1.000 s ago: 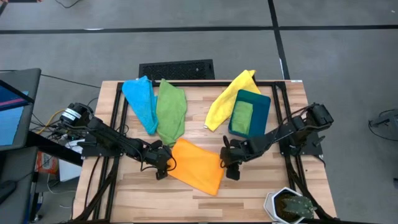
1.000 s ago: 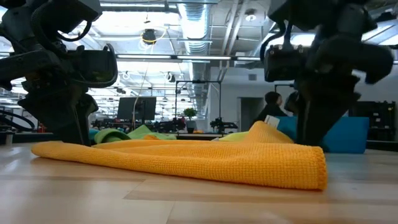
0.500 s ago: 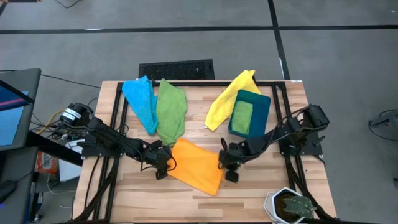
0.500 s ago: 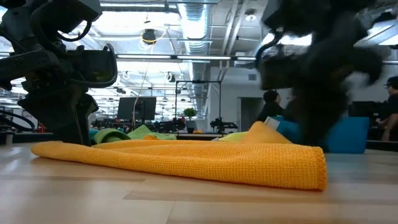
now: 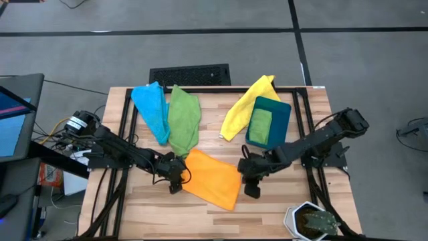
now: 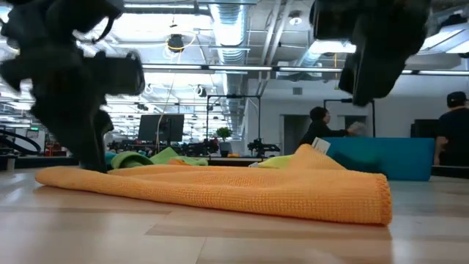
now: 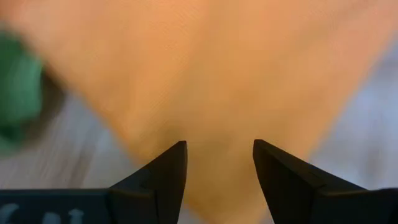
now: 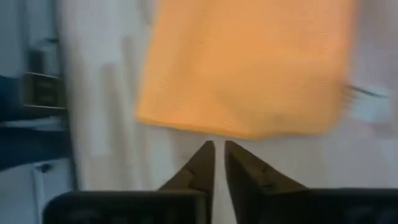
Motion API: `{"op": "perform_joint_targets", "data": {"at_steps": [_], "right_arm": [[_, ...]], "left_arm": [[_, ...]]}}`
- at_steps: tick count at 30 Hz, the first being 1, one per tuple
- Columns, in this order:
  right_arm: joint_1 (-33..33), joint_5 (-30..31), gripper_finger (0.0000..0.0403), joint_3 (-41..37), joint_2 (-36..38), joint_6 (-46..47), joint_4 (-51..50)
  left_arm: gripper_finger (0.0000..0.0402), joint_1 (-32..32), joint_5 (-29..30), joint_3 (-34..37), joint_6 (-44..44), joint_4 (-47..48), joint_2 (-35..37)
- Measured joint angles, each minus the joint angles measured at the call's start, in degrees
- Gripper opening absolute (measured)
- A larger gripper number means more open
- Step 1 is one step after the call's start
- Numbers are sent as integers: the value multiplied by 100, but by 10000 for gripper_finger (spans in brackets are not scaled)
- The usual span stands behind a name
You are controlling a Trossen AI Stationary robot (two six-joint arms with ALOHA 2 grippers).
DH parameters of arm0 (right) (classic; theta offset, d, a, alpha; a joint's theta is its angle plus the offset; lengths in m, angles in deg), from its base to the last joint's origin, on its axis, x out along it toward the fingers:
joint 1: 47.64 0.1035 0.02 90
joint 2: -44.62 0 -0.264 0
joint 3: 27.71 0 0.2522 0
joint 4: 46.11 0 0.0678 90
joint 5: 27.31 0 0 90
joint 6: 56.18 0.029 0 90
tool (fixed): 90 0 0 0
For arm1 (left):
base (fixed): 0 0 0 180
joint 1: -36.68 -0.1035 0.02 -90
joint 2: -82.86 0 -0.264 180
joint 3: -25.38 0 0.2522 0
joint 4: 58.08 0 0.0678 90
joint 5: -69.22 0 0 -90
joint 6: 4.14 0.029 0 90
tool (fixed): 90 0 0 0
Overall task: Fold microfiber towels
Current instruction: Fold the orange microfiber cloth
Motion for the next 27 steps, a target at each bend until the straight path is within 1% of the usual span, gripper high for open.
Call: {"op": "perform_joint_targets", "data": {"at_steps": [2,4,6,8,10,12,14,19,21,23,25,27], "right_arm": [[129,0,87,0,-2,197,294],[259,74,103,0,-68,377,675],[435,380,114,1,-205,450,996],[617,638,121,-2,-440,429,1495],[771,749,126,3,-699,247,1954],[875,785,127,34,-966,40,2286],[899,785,127,167,-1254,-51,2407],[1007,756,127,519,-1780,-196,2359],[1064,737,128,682,-1950,-306,2343],[1135,742,128,799,-2061,-343,2274],[1192,760,127,912,-2150,-358,2126],[1252,787,125,997,-2213,-354,1941]], "left_arm": [[178,-81,21,-343,137,182,208],[178,-122,359,-630,181,508,464],[178,-116,640,-779,179,652,664],[178,38,662,-792,494,601,862],[178,295,703,-744,848,566,926],[178,577,921,-618,1093,629,886],[178,802,1095,-520,1231,559,735],[179,1165,1156,-404,1277,284,-16],[179,1282,1379,-408,1359,317,-270],[179,1302,1620,-416,1316,127,-568],[179,1294,1796,-408,1178,241,-749],[179,1292,1843,-411,965,153,-951]]}}
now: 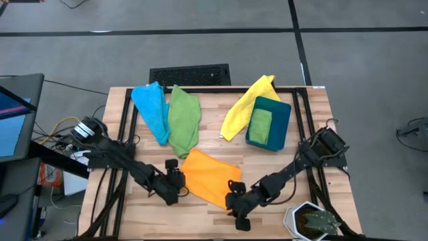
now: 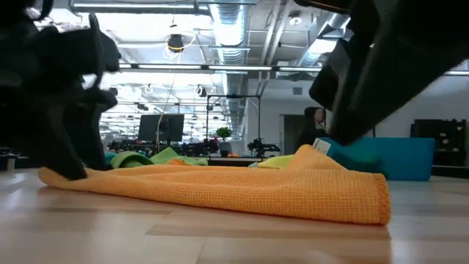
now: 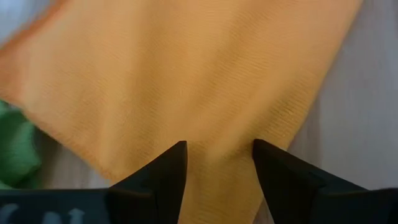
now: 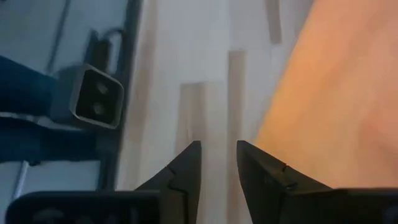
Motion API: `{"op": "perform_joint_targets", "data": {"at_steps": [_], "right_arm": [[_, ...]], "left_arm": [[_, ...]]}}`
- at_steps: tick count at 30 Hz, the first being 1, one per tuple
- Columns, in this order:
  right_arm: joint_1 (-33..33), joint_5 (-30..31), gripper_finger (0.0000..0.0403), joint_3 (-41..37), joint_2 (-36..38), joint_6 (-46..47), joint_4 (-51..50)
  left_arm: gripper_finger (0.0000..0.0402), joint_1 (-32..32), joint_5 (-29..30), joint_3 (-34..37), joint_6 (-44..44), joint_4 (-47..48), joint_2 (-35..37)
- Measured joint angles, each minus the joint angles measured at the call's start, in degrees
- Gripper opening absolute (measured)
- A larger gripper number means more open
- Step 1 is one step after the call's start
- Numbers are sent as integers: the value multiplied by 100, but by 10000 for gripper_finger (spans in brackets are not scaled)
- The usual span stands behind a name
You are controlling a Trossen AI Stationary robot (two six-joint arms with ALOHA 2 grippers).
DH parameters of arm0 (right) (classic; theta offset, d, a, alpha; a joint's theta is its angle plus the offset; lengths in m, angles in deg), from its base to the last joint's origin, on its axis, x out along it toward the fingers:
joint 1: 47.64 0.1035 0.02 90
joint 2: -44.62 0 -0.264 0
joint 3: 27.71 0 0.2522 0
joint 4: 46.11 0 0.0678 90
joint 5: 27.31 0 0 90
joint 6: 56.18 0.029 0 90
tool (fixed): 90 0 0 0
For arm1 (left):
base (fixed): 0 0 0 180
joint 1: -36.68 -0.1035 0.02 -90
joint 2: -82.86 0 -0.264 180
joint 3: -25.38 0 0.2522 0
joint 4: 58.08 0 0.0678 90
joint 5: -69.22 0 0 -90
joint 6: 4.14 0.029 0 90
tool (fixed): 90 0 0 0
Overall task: Fold microfiber towels
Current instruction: Fold the orange microfiber cloth
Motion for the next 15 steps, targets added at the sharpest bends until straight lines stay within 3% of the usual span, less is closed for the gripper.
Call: {"op": "perform_joint_targets", "data": {"at_steps": [5,15], "right_arm": [[121,41,123,68,-203,-8,-226],[117,230,118,100,-567,369,-347]], "left_arm": [[179,0,18,-28,-166,-12,-252],[179,-4,-607,-12,-227,-463,-230]]}}
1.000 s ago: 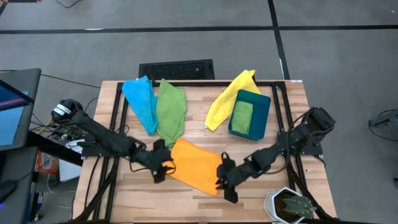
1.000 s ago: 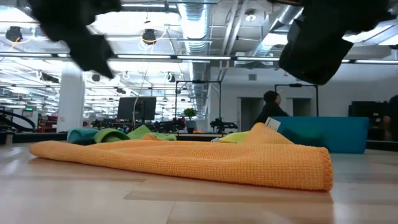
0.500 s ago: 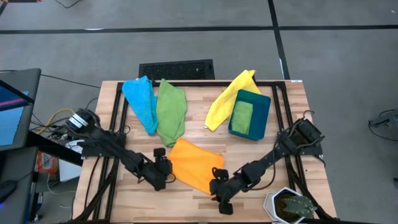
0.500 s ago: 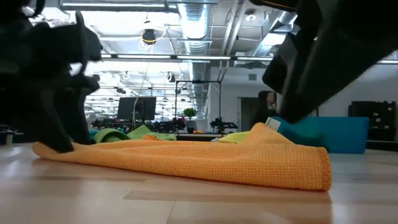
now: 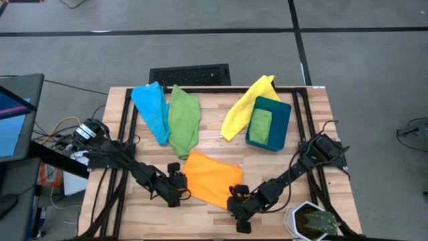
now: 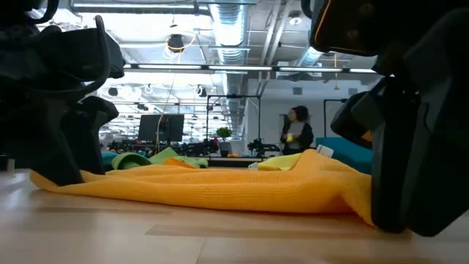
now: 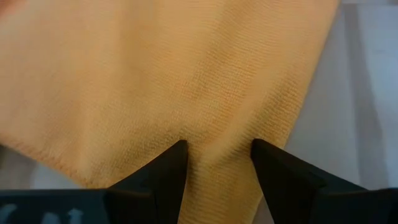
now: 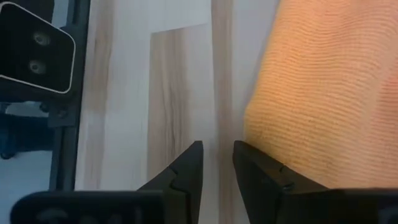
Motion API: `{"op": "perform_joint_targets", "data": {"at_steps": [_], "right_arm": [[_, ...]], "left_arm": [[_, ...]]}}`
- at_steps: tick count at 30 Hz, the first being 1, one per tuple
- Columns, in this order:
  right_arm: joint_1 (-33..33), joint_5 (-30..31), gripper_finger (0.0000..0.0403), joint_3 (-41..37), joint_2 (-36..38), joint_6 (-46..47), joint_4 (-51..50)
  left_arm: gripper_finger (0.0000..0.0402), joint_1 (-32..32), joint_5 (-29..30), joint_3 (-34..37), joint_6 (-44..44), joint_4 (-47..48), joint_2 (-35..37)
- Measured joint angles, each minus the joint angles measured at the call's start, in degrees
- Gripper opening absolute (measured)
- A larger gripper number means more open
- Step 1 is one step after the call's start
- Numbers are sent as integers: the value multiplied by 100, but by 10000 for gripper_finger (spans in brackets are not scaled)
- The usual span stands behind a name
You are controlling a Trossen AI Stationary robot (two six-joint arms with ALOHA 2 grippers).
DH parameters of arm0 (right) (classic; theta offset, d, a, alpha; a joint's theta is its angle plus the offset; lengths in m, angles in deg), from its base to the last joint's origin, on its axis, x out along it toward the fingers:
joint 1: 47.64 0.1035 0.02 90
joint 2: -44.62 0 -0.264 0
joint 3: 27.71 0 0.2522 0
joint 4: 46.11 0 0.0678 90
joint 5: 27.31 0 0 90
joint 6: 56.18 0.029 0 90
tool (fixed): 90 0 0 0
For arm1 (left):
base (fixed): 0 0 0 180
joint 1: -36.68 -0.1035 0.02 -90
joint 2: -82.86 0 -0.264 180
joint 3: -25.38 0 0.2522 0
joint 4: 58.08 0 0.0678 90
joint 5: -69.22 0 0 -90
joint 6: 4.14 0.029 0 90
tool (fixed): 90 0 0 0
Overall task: Fold microfiber towels
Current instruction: Fold the orange microfiber cloth
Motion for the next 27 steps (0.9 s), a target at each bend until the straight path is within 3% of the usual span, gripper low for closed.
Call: {"op": "perform_joint_targets", "data": {"at_steps": [5,13,21,27], "right_arm": [[84,136,118,-61,334,-310,-299],[383,1096,118,-48,827,-401,-1023],[393,1089,118,-48,501,-483,-741],[419,1156,118,-41,496,-384,-768]], "left_arm": [[179,2,-274,-178,-31,146,-10],[179,-127,-531,-435,-68,-211,-44],[179,-138,-559,-435,-256,-220,-39],[179,-195,-1031,-539,-257,-79,11]]}}
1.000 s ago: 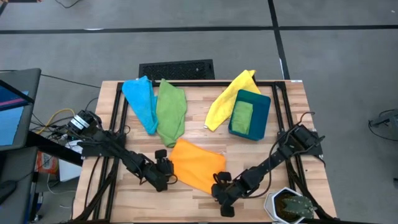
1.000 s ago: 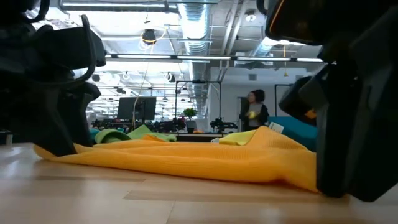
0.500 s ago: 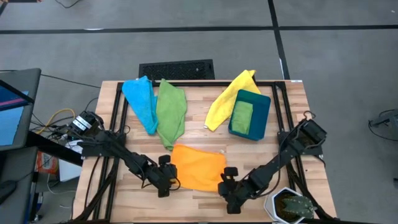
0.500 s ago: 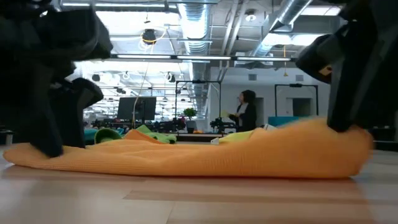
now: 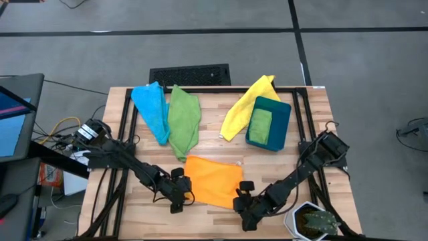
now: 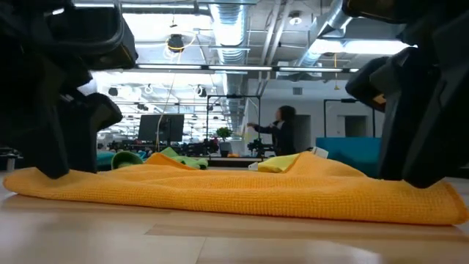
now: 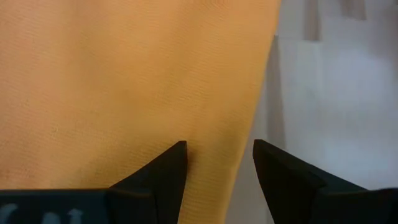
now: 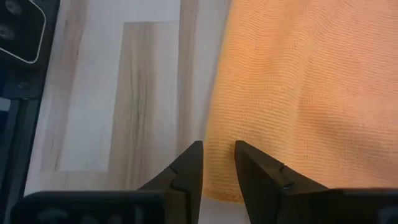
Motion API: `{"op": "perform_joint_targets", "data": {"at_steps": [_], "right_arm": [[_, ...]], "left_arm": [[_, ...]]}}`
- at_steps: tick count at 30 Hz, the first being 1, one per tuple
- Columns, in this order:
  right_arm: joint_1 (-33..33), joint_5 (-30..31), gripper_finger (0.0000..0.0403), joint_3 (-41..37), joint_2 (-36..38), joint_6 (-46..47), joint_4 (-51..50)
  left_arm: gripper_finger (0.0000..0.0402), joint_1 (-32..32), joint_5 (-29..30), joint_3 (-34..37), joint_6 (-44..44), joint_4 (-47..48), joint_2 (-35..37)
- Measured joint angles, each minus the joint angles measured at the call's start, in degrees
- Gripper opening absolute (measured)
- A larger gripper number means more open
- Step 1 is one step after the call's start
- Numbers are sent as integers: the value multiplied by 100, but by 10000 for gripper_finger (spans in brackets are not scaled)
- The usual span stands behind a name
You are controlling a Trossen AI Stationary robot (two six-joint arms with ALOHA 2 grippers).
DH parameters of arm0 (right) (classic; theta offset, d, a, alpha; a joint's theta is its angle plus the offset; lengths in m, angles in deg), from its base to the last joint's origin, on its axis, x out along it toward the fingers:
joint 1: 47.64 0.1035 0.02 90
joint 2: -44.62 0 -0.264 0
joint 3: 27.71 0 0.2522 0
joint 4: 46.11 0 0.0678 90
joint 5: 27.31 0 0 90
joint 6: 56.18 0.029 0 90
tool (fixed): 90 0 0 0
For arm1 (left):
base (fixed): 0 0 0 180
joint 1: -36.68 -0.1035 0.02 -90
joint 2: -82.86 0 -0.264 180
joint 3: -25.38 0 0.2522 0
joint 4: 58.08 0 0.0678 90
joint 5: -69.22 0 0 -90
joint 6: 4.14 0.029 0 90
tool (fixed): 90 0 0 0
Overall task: Fold microfiber towels
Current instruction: Fold the orange microfiber cloth
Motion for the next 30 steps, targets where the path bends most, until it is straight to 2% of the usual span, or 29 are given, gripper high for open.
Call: {"op": "perform_joint_targets", "data": {"at_steps": [10,14,17,23,30], "right_arm": [[0,5,118,2,-37,32,22],[51,10,118,2,-37,131,29],[72,11,118,2,-37,168,28],[98,2,118,5,-37,357,34],[158,-3,118,199,-37,324,29]], "left_arm": [[179,189,120,-877,967,1299,42],[179,470,616,-862,1090,1719,39],[179,558,1078,-665,877,1766,39],[179,646,709,-98,618,1127,37],[179,682,908,-42,742,1094,37]]}}
